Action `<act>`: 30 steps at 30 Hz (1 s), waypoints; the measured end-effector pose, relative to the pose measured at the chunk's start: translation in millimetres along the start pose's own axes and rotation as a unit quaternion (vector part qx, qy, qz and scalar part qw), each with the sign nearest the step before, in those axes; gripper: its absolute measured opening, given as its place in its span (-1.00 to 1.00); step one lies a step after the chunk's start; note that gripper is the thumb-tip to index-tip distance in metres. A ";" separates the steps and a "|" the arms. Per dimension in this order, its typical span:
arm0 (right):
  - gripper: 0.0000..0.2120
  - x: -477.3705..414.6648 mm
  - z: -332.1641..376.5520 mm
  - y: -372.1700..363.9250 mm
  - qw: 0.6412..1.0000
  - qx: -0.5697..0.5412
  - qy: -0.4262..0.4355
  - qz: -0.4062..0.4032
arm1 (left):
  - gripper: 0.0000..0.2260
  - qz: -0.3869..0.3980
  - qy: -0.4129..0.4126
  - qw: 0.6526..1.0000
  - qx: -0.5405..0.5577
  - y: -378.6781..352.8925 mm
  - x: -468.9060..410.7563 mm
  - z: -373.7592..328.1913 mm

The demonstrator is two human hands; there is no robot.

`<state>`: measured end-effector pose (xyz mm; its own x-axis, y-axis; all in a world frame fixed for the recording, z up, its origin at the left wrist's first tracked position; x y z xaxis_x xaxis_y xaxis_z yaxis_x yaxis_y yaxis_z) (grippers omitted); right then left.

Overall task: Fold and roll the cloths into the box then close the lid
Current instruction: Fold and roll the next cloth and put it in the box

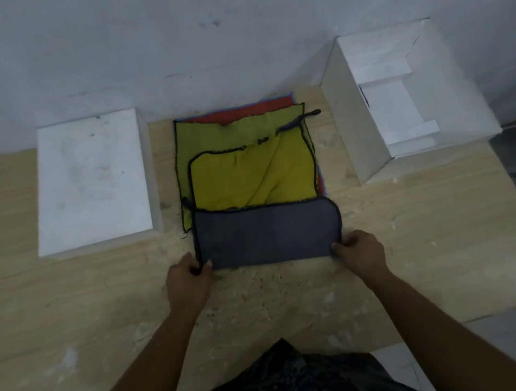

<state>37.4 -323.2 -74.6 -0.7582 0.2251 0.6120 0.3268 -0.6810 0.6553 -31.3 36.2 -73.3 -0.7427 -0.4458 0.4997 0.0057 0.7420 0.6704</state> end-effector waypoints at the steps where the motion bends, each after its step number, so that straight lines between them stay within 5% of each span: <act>1: -0.82 -2.7 -0.2 0.4 0.999 -0.032 -0.005 -0.002 | -0.68 0.005 0.023 1.000 0.018 0.7 0.5 0.5; 5: -0.85 -8.4 -12.7 4.0 0.987 -0.154 -0.054 0.011 | -0.84 0.045 0.090 0.966 0.240 6.6 11.6 0.4; 9: -0.88 -5.4 -24.6 -1.0 0.965 -0.220 -0.071 0.120 | -0.88 0.067 0.117 0.904 0.406 6.3 27.7 6.6; 19: -0.88 40.7 -70.2 -5.3 0.942 -0.252 -0.025 0.218 | -0.84 0.075 0.100 0.878 0.463 -4.6 85.4 57.6; 24: -0.73 54.0 -80.5 -7.2 0.942 -0.199 0.045 0.266 | -0.89 0.106 0.097 0.887 0.439 -12.0 102.4 77.2; 30: -0.82 52.1 -68.0 3.4 0.968 -0.096 0.132 0.193 | -0.63 0.156 0.055 0.935 0.313 -3.8 98.0 72.6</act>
<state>-39.4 -361.1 -70.6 -0.7256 -0.2405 0.6447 0.5234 -0.8011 0.2903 -152.7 26.0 -66.7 -0.6972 -0.1823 0.6933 -0.2079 0.9770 0.0478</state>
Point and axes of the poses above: each hand's wrist, its own x-axis away from the middle knuckle, its own y-axis out of the back of the hand, z = x × y, the point moved 7 cm from there along -x, towards the middle knuckle, and after that the axes turned 5 degrees about z, right-handed, at the moved point
